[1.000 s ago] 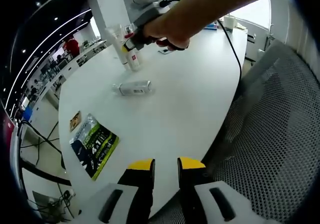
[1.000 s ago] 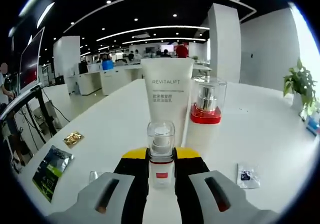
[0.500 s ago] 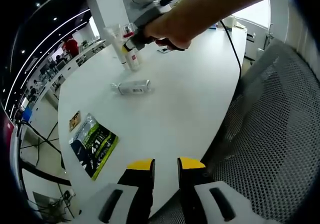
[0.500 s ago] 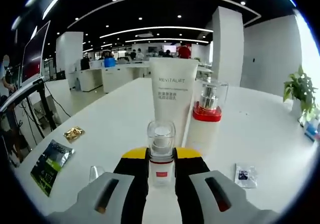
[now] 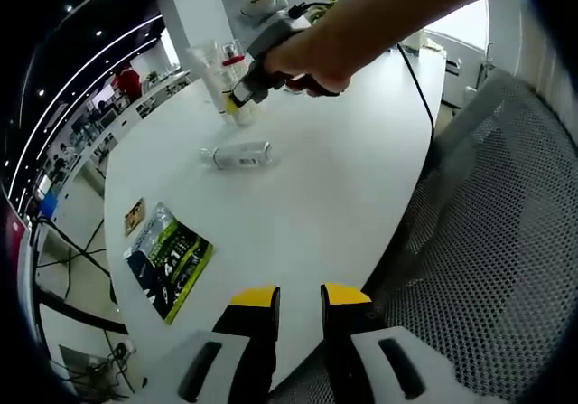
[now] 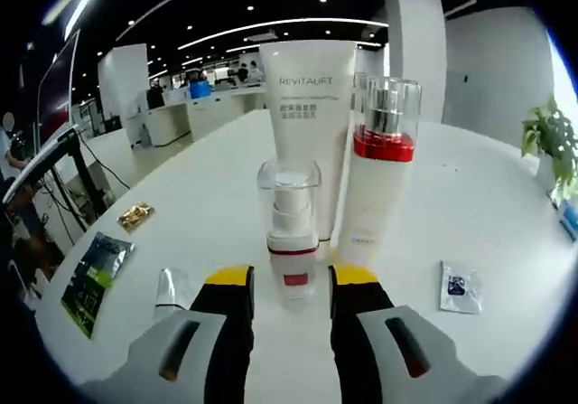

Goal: Arrange the skincare products in the storage area until every visible bottle or jar stands upright without overlapping.

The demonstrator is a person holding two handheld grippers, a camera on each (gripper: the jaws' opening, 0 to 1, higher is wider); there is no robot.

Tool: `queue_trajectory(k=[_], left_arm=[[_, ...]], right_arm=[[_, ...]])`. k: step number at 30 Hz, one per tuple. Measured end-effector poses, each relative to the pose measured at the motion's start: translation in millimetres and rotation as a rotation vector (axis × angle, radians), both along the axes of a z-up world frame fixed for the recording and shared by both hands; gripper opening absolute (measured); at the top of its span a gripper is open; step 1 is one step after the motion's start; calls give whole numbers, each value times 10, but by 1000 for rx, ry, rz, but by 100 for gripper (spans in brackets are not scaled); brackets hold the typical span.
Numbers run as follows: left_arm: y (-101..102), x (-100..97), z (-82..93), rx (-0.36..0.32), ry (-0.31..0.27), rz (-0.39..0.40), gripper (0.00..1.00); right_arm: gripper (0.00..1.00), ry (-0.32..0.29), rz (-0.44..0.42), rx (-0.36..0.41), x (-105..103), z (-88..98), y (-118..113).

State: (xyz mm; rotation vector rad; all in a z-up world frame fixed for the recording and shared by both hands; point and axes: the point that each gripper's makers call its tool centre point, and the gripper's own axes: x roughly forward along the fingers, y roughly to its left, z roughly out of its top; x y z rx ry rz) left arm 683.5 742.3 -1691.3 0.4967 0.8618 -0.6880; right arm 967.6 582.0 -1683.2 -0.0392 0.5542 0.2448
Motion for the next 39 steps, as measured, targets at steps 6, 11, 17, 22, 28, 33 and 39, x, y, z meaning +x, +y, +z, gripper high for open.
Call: queue_trajectory(k=[6,11,17,22,28,33,39], left_arm=[[1,2,0,2,3,1,19],[5,1,-2,3,5,3,19],[13,3,-5,3,6,8,19],[15,4,-9,4,5,8,19],[20,7,-10,6,3,9,19],[23,10,-9,8,1,8,19],[27,17,-3,10,-5,7,19]], right_arm=[[18,16,-4,31,34,15,29],[17,1,-36,10,60,30,4],[17,5,-111,9,69,37,-58],[17,5,-137,9,115,38,-70],[17,20,-176,19,161,28,-87],[18,24,-177,18,169,18,-38],[18,29,-174,17,215,4,-14]])
